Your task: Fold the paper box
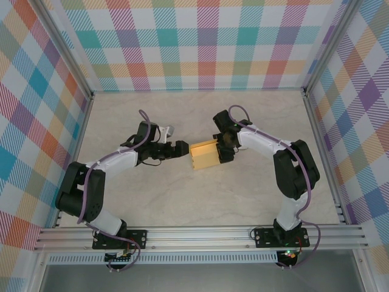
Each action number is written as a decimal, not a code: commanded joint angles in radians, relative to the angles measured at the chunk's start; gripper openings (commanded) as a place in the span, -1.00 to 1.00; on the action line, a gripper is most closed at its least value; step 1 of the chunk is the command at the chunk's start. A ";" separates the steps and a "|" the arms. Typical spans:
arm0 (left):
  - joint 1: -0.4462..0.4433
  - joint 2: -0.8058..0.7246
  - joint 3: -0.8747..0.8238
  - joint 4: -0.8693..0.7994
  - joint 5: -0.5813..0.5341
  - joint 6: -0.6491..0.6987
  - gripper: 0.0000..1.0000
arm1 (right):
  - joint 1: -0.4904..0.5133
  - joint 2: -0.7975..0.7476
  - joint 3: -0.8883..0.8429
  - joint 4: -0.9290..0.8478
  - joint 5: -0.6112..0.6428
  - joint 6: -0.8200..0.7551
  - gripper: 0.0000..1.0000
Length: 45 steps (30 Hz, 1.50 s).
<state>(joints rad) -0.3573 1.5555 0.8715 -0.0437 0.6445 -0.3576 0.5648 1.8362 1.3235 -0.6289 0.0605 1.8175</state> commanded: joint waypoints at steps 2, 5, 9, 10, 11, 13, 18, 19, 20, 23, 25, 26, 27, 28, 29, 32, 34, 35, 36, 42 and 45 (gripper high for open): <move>-0.014 0.022 0.001 0.032 0.020 -0.022 0.95 | 0.011 0.046 -0.010 -0.047 -0.046 -0.013 0.47; -0.014 0.025 -0.001 0.025 0.012 -0.016 0.95 | 0.012 0.046 -0.010 -0.049 -0.044 -0.015 0.47; -0.014 0.018 -0.002 -0.006 -0.011 0.009 0.95 | 0.012 0.044 -0.010 -0.051 -0.045 -0.015 0.47; -0.014 0.018 -0.002 -0.008 -0.012 0.014 0.95 | 0.013 0.045 -0.010 -0.053 -0.046 -0.015 0.47; -0.013 0.020 -0.003 -0.010 -0.011 0.013 0.95 | 0.012 0.045 -0.009 -0.051 -0.045 -0.016 0.47; -0.012 0.021 0.001 -0.029 -0.018 0.023 0.95 | 0.012 0.044 -0.010 -0.051 -0.045 -0.015 0.47; 0.017 -0.013 0.006 -0.083 -0.062 0.053 0.95 | 0.012 0.042 -0.016 -0.051 -0.044 -0.016 0.47; 0.025 -0.017 0.009 -0.095 -0.063 0.059 0.95 | 0.012 0.041 -0.019 -0.048 -0.042 -0.014 0.47; 0.029 -0.020 0.014 -0.108 -0.066 0.068 0.95 | 0.013 0.041 -0.020 -0.047 -0.043 -0.014 0.47; 0.032 -0.012 0.016 -0.122 -0.057 0.075 0.95 | 0.012 0.045 -0.020 -0.042 -0.048 -0.015 0.47; 0.031 0.001 0.012 -0.109 -0.044 0.062 0.95 | 0.012 0.044 -0.020 -0.042 -0.050 -0.016 0.47; 0.031 0.007 0.008 -0.098 -0.037 0.052 0.95 | 0.012 0.044 -0.018 -0.042 -0.050 -0.016 0.47; 0.031 0.008 0.002 -0.089 -0.037 0.047 0.94 | 0.012 0.045 -0.018 -0.043 -0.050 -0.017 0.46; 0.031 0.008 0.000 -0.082 -0.040 0.045 0.95 | 0.011 0.044 -0.018 -0.043 -0.048 -0.018 0.47; 0.031 0.006 -0.003 -0.078 -0.042 0.043 0.94 | 0.012 0.044 -0.017 -0.044 -0.048 -0.018 0.47; 0.031 0.013 0.001 -0.064 -0.011 0.037 0.94 | 0.013 0.045 -0.019 -0.043 -0.050 -0.017 0.47; 0.025 0.021 0.001 -0.035 0.015 0.020 0.94 | 0.012 0.044 -0.020 -0.041 -0.052 -0.017 0.47; 0.018 0.024 0.001 -0.021 0.024 0.013 0.94 | 0.013 0.046 -0.019 -0.041 -0.053 -0.017 0.47; 0.012 0.029 0.003 -0.015 0.023 0.008 0.94 | 0.012 0.046 -0.020 -0.040 -0.052 -0.018 0.47; -0.010 0.060 0.006 0.025 0.030 -0.023 0.93 | 0.012 0.044 -0.020 -0.040 -0.052 -0.015 0.47; -0.012 0.058 0.008 0.032 0.036 -0.031 0.93 | 0.012 0.044 -0.020 -0.040 -0.051 -0.015 0.47</move>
<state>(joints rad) -0.3511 1.6028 0.8753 -0.0498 0.6537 -0.3676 0.5644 1.8378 1.3235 -0.6209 0.0422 1.8172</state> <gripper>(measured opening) 0.966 0.733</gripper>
